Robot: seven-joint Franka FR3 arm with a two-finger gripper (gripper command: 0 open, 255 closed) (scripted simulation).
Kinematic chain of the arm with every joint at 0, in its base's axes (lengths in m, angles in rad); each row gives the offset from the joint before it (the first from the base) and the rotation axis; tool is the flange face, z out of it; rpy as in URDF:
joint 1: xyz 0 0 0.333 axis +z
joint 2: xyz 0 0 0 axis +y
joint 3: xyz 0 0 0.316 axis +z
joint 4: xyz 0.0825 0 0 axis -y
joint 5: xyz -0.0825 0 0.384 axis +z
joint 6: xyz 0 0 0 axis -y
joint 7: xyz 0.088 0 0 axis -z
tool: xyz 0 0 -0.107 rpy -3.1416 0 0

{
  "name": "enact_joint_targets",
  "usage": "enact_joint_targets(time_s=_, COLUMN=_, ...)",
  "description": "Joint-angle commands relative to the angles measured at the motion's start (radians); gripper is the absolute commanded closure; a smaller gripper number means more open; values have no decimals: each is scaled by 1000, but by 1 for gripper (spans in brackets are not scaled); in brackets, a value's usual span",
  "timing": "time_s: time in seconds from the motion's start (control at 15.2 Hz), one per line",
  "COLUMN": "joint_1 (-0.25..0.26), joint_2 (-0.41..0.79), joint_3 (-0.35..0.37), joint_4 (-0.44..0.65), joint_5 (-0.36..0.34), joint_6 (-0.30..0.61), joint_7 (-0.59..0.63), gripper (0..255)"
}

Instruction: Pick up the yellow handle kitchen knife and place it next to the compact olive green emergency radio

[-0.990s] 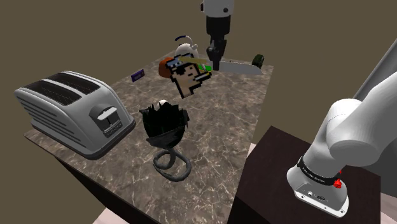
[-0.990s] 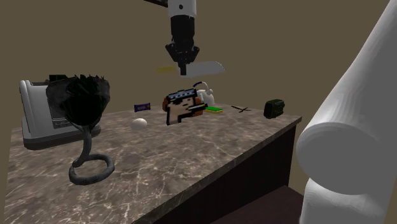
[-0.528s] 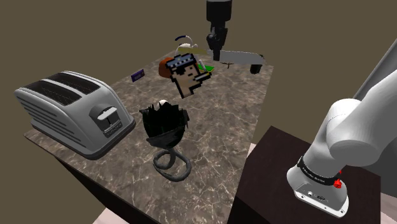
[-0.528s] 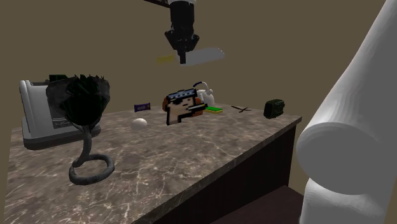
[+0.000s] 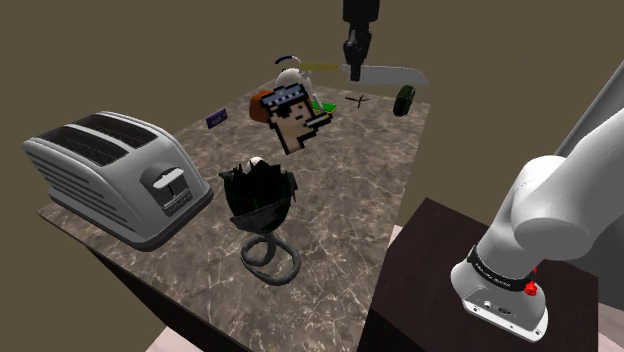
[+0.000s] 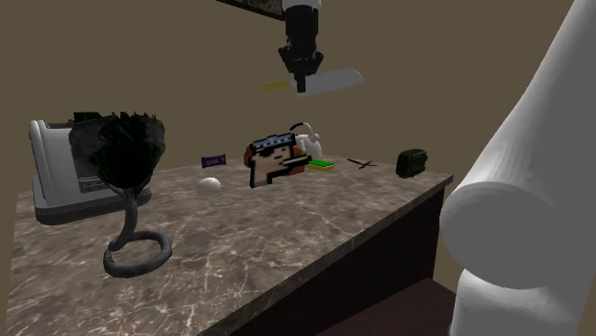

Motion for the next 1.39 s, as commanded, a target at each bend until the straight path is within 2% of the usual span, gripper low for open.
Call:
enact_joint_targets(time_s=0.0, joint_1=-19, joint_2=16, joint_3=-34, joint_4=12, joint_5=-10, joint_6=4, joint_7=-54, gripper=255)
enact_joint_targets(time_s=0.73, joint_1=-122, joint_2=160, joint_3=-206, joint_4=167, joint_5=-24, joint_6=-1, joint_7=-330, gripper=255)
enact_joint_targets(time_s=1.32, joint_1=-237, joint_2=387, joint_3=-330, joint_4=429, joint_5=40, joint_6=-43, joint_7=-564, gripper=255)
